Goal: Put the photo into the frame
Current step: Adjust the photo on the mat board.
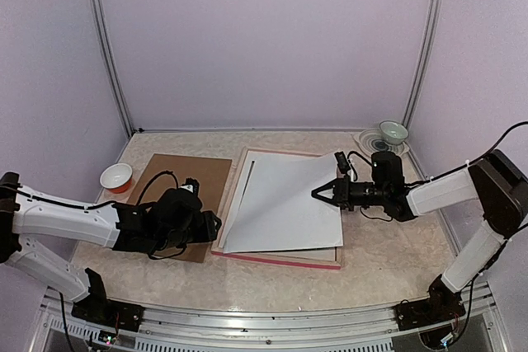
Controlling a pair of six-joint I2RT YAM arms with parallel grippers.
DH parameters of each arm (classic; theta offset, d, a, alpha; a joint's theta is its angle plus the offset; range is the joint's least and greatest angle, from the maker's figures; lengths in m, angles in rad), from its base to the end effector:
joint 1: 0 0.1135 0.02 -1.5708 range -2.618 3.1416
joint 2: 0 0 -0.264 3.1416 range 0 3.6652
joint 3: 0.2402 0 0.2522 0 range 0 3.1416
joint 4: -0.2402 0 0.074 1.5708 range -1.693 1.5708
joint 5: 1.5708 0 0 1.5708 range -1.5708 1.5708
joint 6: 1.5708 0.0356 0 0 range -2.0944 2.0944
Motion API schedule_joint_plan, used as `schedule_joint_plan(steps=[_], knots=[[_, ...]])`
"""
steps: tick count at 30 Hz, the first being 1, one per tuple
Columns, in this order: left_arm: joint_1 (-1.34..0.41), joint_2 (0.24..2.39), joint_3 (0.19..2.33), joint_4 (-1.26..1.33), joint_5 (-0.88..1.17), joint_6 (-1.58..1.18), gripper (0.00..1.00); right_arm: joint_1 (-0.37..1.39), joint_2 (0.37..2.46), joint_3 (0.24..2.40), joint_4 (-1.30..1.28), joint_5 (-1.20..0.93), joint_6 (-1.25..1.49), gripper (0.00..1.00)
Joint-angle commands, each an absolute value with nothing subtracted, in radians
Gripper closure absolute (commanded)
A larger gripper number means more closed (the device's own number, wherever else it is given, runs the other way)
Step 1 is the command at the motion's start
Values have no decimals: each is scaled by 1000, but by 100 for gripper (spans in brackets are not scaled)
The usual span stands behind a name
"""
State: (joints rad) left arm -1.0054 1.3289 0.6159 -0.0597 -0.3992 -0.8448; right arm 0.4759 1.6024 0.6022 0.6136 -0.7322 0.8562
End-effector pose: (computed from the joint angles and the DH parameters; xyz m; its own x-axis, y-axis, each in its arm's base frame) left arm 0.1498 -0.2102 0.1804 -0.7186 -0.1536 -0.6783 0.1378 0.9245 -0.3553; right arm 0.2595 0.1605 0.1657 -0.8927 0.1719 -0.4166 -0.3308 0.3778 0.8648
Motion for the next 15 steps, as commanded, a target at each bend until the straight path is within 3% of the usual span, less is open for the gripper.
schedule_joint_plan(steps=[1,8,12,15], knots=[[-1017,1307,601,-39,-404,-857,47,484,1596,708,606,-756,843,90],[-1020,1273,596,-67,-445,-868,48,485,1562,877,838,-870,890,91],[-1020,1205,560,-71,-490,-882,48,485,1501,827,932,-884,895,91],[-1017,1168,537,-69,-509,-886,47,483,1498,764,826,-823,869,91]])
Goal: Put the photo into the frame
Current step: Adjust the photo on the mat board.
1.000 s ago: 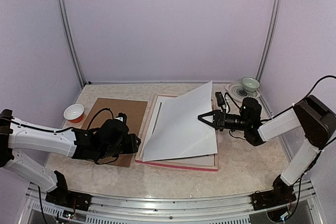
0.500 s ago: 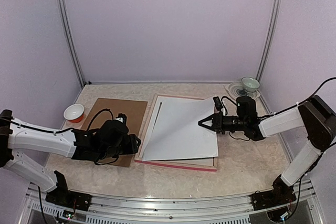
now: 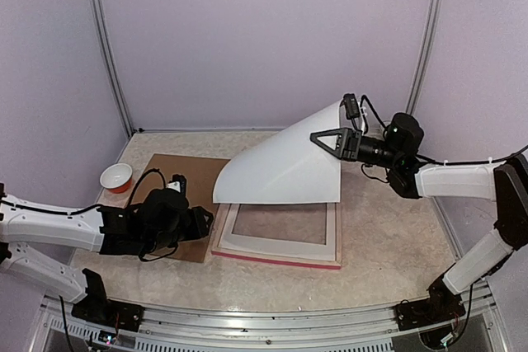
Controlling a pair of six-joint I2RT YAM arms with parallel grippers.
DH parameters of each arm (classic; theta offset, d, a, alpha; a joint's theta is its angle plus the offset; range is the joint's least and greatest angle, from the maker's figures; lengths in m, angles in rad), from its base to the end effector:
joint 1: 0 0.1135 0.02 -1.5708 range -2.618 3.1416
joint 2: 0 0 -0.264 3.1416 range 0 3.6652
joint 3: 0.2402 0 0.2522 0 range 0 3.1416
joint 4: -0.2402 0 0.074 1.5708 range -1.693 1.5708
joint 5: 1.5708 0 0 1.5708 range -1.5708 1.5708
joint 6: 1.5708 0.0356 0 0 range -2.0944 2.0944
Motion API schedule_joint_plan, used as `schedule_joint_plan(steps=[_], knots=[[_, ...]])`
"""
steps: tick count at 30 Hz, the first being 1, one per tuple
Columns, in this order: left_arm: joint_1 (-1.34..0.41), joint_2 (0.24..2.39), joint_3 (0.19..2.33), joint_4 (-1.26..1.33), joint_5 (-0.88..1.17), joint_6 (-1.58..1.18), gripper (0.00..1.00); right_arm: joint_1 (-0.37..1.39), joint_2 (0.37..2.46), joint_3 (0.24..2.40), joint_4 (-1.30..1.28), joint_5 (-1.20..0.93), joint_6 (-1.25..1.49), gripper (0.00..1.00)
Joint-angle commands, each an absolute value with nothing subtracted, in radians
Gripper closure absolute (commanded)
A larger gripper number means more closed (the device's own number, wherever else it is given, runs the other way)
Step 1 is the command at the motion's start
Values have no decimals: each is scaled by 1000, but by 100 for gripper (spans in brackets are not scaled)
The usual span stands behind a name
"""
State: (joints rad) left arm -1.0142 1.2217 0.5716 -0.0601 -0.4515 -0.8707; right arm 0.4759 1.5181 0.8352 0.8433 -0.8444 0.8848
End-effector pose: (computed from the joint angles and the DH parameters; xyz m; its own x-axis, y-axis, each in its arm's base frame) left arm 0.1407 -0.1968 0.1919 -0.6725 -0.2217 -0.7061 0.1162 0.9106 -0.3966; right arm 0.2815 0.1750 0.2847 -0.6531 0.2416 -0.7177 -0.7181 0.1032 0.6882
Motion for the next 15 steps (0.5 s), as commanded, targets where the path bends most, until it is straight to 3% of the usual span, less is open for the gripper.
schedule_joint_plan(steps=[1,6,15], knots=[[-1015,1156,534,-69,-511,-887,47,481,1512,741,789,-806,865,91],[-1012,1155,529,-66,-508,-886,47,465,1653,597,920,-778,985,91],[-1012,1172,539,-69,-493,-885,48,467,1822,557,991,-714,1097,91]])
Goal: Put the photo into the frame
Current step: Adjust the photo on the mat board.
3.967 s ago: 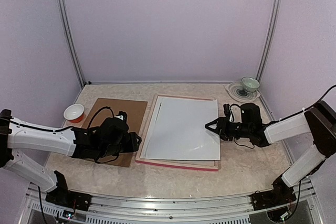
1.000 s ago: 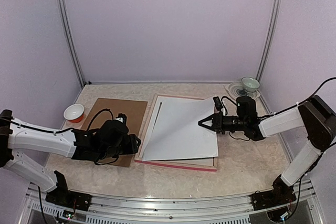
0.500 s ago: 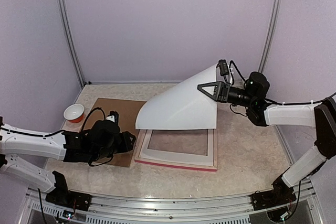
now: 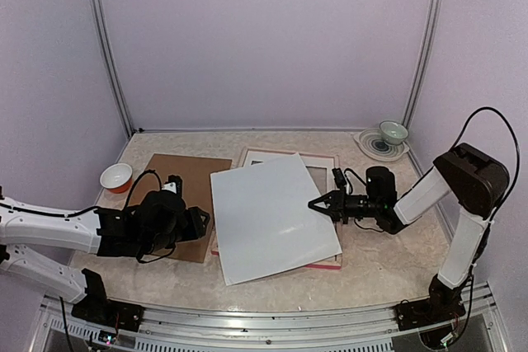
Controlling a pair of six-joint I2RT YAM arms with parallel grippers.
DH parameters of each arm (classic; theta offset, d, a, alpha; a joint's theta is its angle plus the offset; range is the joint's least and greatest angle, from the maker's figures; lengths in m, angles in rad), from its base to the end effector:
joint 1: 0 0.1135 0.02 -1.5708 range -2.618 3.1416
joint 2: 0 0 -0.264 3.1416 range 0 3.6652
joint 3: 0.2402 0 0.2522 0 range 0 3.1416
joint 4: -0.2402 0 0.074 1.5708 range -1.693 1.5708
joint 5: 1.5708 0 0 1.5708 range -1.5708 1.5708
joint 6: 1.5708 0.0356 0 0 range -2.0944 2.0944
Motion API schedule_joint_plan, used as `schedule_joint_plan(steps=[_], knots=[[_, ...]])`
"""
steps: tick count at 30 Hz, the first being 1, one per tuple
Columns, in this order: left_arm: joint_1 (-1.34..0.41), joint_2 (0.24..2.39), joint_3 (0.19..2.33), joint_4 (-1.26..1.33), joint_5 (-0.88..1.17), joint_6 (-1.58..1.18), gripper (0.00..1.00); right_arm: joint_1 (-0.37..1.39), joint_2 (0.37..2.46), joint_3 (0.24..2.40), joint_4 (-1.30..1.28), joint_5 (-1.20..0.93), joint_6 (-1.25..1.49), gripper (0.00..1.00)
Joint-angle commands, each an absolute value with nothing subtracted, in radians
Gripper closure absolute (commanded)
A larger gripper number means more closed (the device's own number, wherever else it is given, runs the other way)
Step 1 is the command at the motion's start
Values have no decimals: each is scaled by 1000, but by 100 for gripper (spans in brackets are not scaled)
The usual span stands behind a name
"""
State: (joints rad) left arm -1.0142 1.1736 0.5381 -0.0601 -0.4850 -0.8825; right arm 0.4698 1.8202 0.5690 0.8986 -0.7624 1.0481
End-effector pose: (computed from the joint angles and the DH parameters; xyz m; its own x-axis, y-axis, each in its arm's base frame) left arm 0.1365 -0.1879 0.1922 -0.6492 -0.2500 -0.7184 0.0956 0.9101 -0.4031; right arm 0.2677 0.1635 0.1212 -0.9382 0.2264 -0.2618 -0.1851 0.3109 0.9322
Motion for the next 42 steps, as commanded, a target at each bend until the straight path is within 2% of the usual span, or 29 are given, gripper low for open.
schedule_joint_plan(steps=[1,9,23,42], knots=[[-1012,1167,535,-70,-494,-886,47,466,1819,550,990,-703,1096,91],[-1012,1164,534,-72,-492,-890,47,465,1820,514,1021,-646,1136,97],[-1012,1183,552,-71,-486,-882,48,466,1816,456,1105,-547,1293,97],[-1013,1199,548,-55,-478,-884,47,497,1726,395,1037,-379,1291,98]])
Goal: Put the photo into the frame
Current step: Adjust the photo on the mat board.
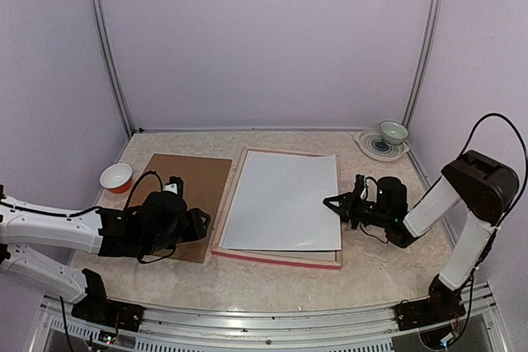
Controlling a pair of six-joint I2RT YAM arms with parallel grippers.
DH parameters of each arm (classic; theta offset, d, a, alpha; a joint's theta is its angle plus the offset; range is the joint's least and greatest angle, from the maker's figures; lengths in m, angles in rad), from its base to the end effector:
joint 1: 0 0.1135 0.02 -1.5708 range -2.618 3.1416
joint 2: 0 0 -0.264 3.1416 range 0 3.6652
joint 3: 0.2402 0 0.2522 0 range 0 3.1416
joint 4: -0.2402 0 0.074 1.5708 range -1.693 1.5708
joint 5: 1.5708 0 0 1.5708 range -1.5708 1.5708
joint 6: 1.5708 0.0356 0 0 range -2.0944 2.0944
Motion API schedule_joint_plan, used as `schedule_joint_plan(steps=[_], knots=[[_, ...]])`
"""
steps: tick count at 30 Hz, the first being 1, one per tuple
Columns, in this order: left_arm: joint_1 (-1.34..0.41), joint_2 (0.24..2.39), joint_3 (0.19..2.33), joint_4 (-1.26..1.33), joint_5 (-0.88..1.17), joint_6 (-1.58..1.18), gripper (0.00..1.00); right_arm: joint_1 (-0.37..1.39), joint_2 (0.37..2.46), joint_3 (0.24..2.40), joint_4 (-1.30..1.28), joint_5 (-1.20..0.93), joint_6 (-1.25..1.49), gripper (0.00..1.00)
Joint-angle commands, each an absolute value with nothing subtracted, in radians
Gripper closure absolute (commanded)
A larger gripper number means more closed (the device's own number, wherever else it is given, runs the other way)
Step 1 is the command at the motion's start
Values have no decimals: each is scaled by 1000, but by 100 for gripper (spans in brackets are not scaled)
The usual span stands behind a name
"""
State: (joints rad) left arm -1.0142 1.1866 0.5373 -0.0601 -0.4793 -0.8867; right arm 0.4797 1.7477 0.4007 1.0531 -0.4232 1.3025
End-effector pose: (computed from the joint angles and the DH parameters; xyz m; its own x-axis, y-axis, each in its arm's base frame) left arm 0.1368 -0.1888 0.1892 -0.6581 -0.2440 -0.7123 0.0926 0.9126 -0.3982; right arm 0.2427 0.1428 0.1170 -0.8101 0.5696 -0.1390 0.0438 0.2952 0.9544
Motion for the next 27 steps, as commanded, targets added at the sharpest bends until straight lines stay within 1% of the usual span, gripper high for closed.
schedule_joint_plan(steps=[1,21,27], knots=[[-1012,1199,548,-53,-477,-885,47,498,1728,397,1036,-378,1290,98],[-1013,1198,530,-44,-476,-891,47,516,1789,472,1005,-396,1269,95],[-1013,1198,528,-42,-476,-891,47,522,1781,488,956,-390,1247,92]])
